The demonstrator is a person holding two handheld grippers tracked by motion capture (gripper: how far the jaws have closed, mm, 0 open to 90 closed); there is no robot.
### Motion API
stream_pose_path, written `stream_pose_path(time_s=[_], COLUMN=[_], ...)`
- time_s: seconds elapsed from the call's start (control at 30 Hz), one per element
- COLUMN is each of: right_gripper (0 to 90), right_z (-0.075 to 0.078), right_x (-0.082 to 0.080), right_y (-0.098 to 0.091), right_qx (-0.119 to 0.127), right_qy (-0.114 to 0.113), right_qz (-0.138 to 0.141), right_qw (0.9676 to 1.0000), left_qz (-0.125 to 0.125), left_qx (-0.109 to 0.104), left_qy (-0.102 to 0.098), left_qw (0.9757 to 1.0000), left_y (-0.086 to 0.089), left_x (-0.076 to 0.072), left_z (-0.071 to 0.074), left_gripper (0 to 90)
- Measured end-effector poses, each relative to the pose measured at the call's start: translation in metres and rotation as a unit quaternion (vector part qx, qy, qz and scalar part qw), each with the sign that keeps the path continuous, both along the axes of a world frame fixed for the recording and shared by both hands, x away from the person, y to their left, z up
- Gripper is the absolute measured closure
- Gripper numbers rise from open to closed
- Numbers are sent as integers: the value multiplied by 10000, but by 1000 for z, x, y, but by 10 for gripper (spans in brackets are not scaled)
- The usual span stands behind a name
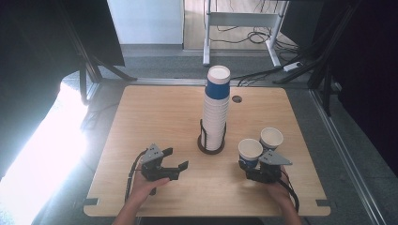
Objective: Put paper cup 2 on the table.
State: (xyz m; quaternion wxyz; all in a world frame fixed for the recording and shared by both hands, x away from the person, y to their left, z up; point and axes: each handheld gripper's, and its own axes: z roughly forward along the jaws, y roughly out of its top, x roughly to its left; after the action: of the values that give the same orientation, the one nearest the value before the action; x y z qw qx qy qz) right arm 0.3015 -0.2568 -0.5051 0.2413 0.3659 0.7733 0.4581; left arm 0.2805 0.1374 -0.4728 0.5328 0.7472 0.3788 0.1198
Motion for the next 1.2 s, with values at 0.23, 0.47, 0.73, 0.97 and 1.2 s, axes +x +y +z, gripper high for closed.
stream_pose_path(time_s=[0.23,0.47,0.73,0.97,1.2], right_gripper=[266,262,260,252,136], right_z=[-7,-8,-9,-10,-9], right_x=[7,9,12,12,9], right_y=[1,2,3,4,-1], right_qx=[-86,-255,-395,-598,-358], right_qy=[147,245,486,506,620], right_qz=[-34,-183,-244,-315,-431], right_qw=[9998,9992,9977,9964,9965], left_qz=[81,52,32,-21,-6], left_qx=[24,-19,-4,-36,-19], left_qy=[42,47,54,78,63], left_qw=[10000,10000,10000,10000,10000], left_y=[4,5,6,5,7], left_x=[1,-1,-1,-1,-2], left_z=[-2,-2,-3,-3,-2], left_gripper=[148,147,148,147,147])
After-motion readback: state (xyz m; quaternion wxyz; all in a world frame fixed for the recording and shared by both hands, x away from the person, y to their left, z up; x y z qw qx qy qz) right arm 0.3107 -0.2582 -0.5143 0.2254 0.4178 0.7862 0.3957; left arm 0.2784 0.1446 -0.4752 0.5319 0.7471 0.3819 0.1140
